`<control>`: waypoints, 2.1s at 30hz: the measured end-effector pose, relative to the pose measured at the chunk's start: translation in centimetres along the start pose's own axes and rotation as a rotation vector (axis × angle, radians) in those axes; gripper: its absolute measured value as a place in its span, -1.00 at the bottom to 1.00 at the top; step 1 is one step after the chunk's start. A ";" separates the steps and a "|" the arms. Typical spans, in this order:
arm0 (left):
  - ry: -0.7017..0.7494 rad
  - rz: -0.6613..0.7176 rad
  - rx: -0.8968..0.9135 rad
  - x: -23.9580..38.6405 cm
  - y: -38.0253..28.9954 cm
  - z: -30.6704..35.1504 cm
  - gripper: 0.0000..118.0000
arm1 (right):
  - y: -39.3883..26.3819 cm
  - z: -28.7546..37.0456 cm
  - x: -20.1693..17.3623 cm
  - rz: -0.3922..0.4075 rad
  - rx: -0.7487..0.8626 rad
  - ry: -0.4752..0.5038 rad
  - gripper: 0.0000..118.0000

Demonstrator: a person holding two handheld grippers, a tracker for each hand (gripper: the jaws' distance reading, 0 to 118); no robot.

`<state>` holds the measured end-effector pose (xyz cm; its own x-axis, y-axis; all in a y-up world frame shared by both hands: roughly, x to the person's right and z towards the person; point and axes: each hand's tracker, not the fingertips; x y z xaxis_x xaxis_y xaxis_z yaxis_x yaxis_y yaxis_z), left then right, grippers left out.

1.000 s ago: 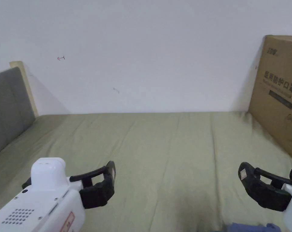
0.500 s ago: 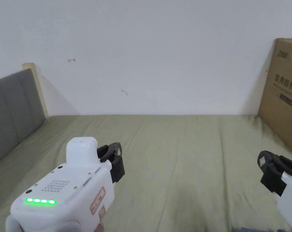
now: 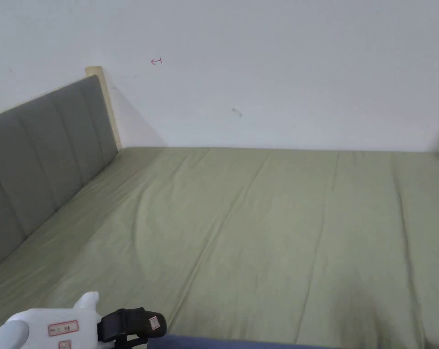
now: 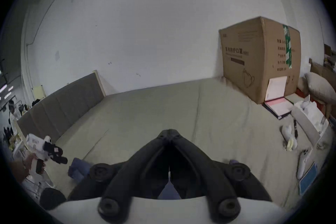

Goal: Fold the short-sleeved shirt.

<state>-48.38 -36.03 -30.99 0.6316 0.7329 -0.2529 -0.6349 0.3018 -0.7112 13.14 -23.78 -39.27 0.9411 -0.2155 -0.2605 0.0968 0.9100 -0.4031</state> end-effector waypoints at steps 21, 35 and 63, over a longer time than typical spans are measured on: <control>-0.204 0.186 -0.003 -5.9 -2.5 -8.8 -0.83 | 2.0 -1.8 -3.2 -0.026 -0.055 0.068 -1.00; 0.446 -0.555 0.191 12.3 -4.4 -0.6 -0.83 | 1.9 0.0 -1.7 -0.001 -0.059 0.076 -1.00; 0.083 -0.473 -0.199 20.6 -9.6 -16.0 -0.98 | 1.5 3.0 2.1 -0.114 -0.032 0.040 -1.00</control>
<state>-22.13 -33.56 -39.88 0.8672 0.4913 0.0807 -0.1799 0.4602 -0.8694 16.26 -21.84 -37.84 0.9109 -0.3317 -0.2453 0.1920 0.8671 -0.4596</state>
